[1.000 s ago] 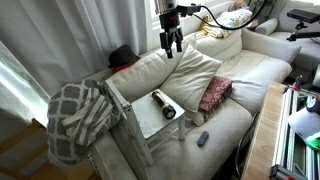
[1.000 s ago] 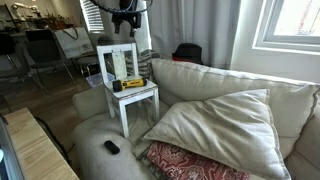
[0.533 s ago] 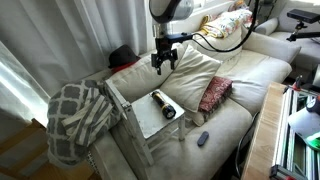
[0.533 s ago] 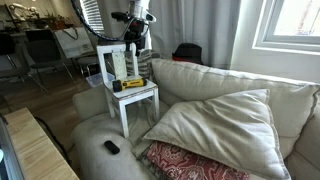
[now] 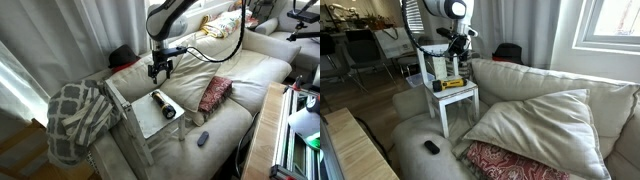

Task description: Put the flashlight upright on the seat of the wooden

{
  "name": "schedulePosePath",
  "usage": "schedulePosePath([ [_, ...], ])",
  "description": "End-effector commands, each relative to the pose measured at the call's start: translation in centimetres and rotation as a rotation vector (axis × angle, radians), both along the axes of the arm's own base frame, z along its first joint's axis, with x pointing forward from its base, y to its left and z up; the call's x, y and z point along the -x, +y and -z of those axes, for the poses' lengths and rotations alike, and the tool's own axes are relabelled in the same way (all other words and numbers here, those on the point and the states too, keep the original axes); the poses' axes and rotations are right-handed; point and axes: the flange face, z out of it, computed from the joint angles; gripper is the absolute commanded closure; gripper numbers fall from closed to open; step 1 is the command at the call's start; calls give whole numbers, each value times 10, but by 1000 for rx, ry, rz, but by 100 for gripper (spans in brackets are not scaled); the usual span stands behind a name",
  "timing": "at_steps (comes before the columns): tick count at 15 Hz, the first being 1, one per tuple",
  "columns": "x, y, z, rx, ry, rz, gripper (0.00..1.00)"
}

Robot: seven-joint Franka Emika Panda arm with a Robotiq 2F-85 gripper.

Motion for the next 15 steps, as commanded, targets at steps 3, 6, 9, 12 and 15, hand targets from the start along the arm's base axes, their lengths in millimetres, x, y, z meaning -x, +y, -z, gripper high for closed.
schedulePosePath([
  [3,-2,0,-5,0,-7,1,0],
  [6,-8,2,2,-38,-22,5,0],
  [9,-10,3,13,7,6,-12,0],
  [12,-10,5,33,34,39,-59,0],
  [15,-11,9,59,27,53,-60,0],
])
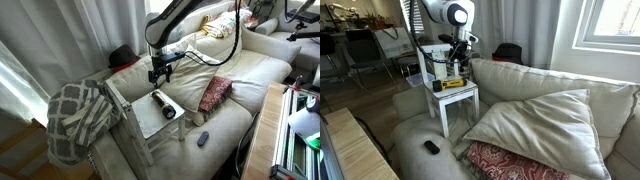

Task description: Put the flashlight upright on the seat of the wooden

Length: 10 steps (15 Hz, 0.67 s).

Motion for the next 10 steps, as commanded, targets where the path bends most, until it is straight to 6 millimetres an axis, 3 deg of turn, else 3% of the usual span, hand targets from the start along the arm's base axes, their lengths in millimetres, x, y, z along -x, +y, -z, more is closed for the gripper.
schedulePosePath([
  [1,-5,3,34,16,37,1,0],
  [6,-1,3,72,41,74,31,0],
  [10,-5,5,85,42,62,87,0],
])
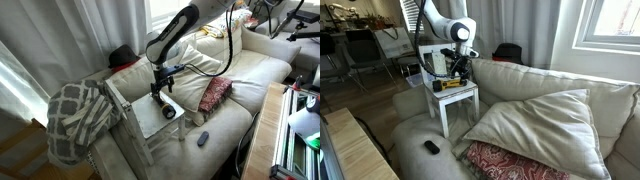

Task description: Put the flashlight upright on the seat of the wooden

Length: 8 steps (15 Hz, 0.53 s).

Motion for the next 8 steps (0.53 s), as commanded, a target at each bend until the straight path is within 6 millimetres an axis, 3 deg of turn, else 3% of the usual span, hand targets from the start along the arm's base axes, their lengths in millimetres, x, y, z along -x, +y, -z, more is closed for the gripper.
schedulePosePath([
  [1,-9,4,13,25,-20,61,0],
  [8,-20,13,19,58,-103,148,0],
])
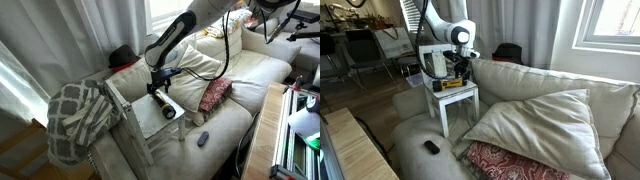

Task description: Put the flashlight upright on the seat of the wooden

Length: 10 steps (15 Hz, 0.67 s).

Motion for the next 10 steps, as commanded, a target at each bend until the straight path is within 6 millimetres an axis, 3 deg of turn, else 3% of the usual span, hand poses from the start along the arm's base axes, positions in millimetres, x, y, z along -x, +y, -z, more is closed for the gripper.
schedulePosePath([
  [1,-5,9,12,32,-29,39,0],
  [4,-5,16,17,48,-20,55,0],
  [5,-4,17,18,50,-19,56,5],
  [6,-4,18,19,52,-14,60,23],
  [8,-4,19,20,58,-11,72,30],
  [10,-5,18,20,60,-12,80,46],
])
